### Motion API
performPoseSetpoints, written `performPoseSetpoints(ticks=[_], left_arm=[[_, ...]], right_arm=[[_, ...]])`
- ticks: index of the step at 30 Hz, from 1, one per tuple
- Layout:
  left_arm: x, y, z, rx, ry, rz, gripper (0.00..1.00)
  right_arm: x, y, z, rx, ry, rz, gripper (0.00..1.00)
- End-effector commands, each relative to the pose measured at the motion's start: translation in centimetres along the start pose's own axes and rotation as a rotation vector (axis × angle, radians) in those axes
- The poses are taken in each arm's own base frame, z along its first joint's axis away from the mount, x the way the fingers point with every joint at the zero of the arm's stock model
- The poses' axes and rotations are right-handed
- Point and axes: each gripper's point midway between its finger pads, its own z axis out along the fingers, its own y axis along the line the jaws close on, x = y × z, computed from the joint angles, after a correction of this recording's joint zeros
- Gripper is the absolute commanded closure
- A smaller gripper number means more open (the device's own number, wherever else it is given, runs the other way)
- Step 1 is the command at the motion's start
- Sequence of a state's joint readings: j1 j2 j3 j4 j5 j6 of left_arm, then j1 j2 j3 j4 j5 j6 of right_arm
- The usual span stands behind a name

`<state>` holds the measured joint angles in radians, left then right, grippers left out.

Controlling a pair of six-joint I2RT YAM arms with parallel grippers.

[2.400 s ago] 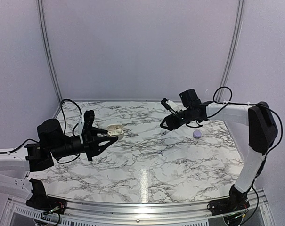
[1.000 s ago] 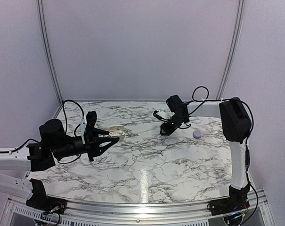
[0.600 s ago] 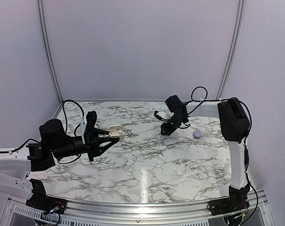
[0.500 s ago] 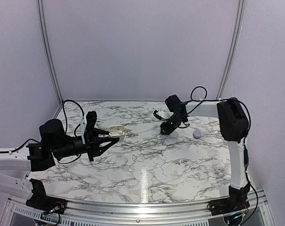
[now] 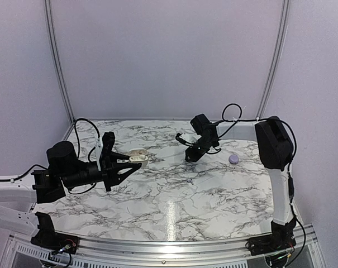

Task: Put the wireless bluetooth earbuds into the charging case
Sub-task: Move the left earbud to the center of the board.

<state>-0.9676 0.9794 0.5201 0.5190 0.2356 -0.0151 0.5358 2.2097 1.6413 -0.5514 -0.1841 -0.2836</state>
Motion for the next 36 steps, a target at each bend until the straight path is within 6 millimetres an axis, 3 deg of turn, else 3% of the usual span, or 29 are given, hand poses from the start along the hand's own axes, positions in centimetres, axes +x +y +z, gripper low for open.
performPoseSetpoints(ticks=[1, 10, 21, 28, 31, 36], left_arm=[[-1.1, -0.1, -0.1, 0.010, -0.035, 0.018, 1.00], [-1.1, -0.2, -0.3, 0.011, -0.033, 0.017, 1.00], [-1.0, -0.2, -0.4, 0.011, -0.030, 0.016, 1.00], [-0.9, -0.1, -0.6, 0.000, -0.034, 0.005, 1.00], [-0.8, 0.0, -0.6, -0.002, -0.032, 0.006, 1.00], [-0.9, -0.1, -0.6, 0.000, -0.035, 0.002, 1.00]], right_arm=[[-2.1, 2.2, -0.3, -0.053, -0.044, -0.032, 0.80], [-1.8, 7.7, -0.1, -0.182, -0.012, -0.158, 0.82], [-3.7, 11.0, -1.3, -0.307, -0.083, -0.126, 0.85], [-6.1, 11.8, -4.6, -0.412, -0.235, 0.005, 0.86], [-5.1, 13.6, -3.5, -0.444, -0.189, 0.025, 0.86], [-2.8, 15.3, -1.8, -0.315, -0.040, -0.048, 0.86]])
